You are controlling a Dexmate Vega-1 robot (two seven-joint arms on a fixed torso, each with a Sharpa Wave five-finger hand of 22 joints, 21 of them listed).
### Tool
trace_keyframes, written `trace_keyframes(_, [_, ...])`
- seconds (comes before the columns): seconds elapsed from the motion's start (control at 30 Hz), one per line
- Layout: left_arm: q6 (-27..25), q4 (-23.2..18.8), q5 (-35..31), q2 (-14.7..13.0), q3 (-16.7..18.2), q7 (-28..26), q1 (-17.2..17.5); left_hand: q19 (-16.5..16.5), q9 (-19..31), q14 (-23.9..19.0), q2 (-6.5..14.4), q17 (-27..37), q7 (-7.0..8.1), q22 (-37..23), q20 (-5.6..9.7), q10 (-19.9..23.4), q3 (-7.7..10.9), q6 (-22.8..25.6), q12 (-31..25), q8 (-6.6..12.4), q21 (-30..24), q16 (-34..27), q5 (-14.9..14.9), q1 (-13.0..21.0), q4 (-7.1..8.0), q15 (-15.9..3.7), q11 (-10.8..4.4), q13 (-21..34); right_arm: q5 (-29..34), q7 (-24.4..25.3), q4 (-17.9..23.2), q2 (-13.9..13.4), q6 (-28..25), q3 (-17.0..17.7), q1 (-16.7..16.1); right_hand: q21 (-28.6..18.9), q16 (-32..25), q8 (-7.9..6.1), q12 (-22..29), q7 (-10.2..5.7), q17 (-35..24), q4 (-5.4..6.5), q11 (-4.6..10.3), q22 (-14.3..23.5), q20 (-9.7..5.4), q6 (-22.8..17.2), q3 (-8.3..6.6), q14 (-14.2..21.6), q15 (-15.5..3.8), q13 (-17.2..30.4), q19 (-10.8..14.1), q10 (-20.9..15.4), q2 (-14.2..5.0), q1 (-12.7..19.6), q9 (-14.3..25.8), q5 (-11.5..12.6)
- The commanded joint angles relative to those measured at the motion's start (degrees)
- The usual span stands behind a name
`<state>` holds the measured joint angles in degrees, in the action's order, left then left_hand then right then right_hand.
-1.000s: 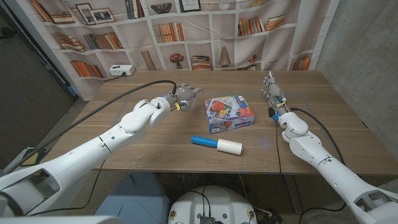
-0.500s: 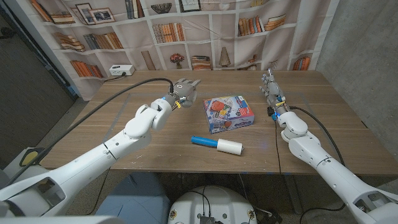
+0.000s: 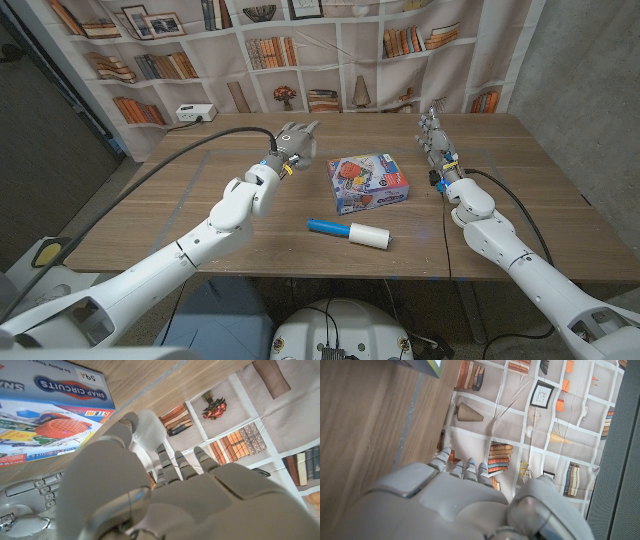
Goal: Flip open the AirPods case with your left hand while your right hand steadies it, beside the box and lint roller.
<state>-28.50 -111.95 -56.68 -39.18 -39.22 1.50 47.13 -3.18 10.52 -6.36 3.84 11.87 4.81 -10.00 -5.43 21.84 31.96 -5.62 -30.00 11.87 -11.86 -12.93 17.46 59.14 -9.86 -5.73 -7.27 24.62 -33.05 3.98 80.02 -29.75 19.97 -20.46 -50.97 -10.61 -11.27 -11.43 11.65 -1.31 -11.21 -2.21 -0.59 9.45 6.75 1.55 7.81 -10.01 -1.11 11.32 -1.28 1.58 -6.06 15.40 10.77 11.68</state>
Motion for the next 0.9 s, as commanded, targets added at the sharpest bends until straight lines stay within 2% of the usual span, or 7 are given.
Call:
trace_keyframes(0.03, [-4.3,-0.1,6.2,3.6,0.6,-8.5,1.6,-0.5,0.1,-0.6,0.2,0.2,-0.13,-0.2,-0.18,6.2,-0.21,0.2,-1.3,0.14,-0.2,-0.4,0.4,-0.2,0.24,-0.16,-5.22,3.1,0.0,-0.3,2.1,-0.8,0.2,0.3,-1.3,-0.2,-0.3,0.03,0.1,0.00,-0.1,0.05,-0.01,0.3,0.33,0.4,-0.23,-1.0,0.46,0.3,0.1,0.2,0.16,0.6,0.3,-0.2])
trace_keyframes(0.23, [-3.7,-0.1,11.4,4.8,1.5,-12.1,2.0,-0.6,0.1,-0.8,0.2,0.1,0.03,-0.2,-0.28,6.2,-0.31,0.0,-1.3,0.00,-0.2,-0.4,0.5,-0.1,0.14,0.04,-5.21,3.2,-0.2,-0.2,2.8,-0.9,0.1,0.3,-1.9,-0.2,-0.3,0.00,0.1,-0.03,-0.1,0.04,0.00,0.3,0.34,0.3,-0.25,-1.0,0.45,0.3,0.2,0.2,0.15,0.6,0.3,-0.2])
trace_keyframes(0.33, [-3.1,-0.1,14.1,5.4,1.9,-13.7,1.9,-0.8,0.1,-0.9,0.3,0.1,-0.84,-0.2,-0.35,6.3,-0.39,0.5,-1.4,0.09,-0.2,-0.4,0.5,0.1,0.09,0.26,-5.21,3.3,-0.2,-0.4,3.2,-1.1,0.3,0.4,-2.3,-0.2,-0.3,-0.01,0.1,-0.07,-0.1,0.03,0.02,0.3,0.32,0.2,-0.25,-1.0,0.46,0.3,0.2,0.2,0.16,0.6,0.3,-0.2])
trace_keyframes(0.5, [-2.2,0.1,17.6,5.8,2.3,-15.9,1.6,-1.0,0.1,-1.0,0.3,0.1,-0.78,-0.2,-0.39,6.5,-0.54,0.6,-1.5,0.05,-0.2,-0.4,0.5,0.1,0.09,0.26,-5.21,3.3,0.0,-0.6,3.5,-1.4,0.7,0.4,-2.8,-0.2,-0.3,-0.02,0.1,0.01,-0.1,0.03,-0.03,0.3,0.33,0.2,-0.26,-1.0,0.46,0.3,0.2,0.2,0.17,0.6,0.3,-0.2])
trace_keyframes(0.77, [1.2,1.1,23.5,6.0,3.1,-19.8,1.6,-1.1,0.1,-1.0,0.5,0.1,-0.87,-0.2,-0.53,6.6,-0.59,0.8,-1.7,0.03,-0.2,-0.3,0.6,0.4,0.01,0.27,-5.22,3.4,-0.1,-0.2,4.7,-1.7,0.7,0.7,-3.9,-0.2,-0.3,-0.01,0.1,-0.05,-0.1,0.01,-0.04,0.3,0.36,0.2,-0.29,-1.0,0.48,0.3,0.2,0.2,0.17,0.6,0.3,-0.2])
trace_keyframes(0.9, [3.9,1.6,26.7,6.0,3.8,-21.6,1.9,-1.3,0.1,-1.4,0.4,0.1,-0.45,-0.2,-0.43,6.9,-0.54,1.4,-1.8,0.16,-0.2,-0.4,0.7,0.6,-0.10,0.05,-5.21,3.5,-0.2,0.0,5.4,-2.0,0.4,0.9,-4.3,-0.2,-0.3,0.05,0.1,-0.07,-0.1,0.00,-0.04,0.3,0.40,0.4,-0.30,-1.0,0.46,0.3,0.2,0.2,0.17,0.6,0.3,-0.2])
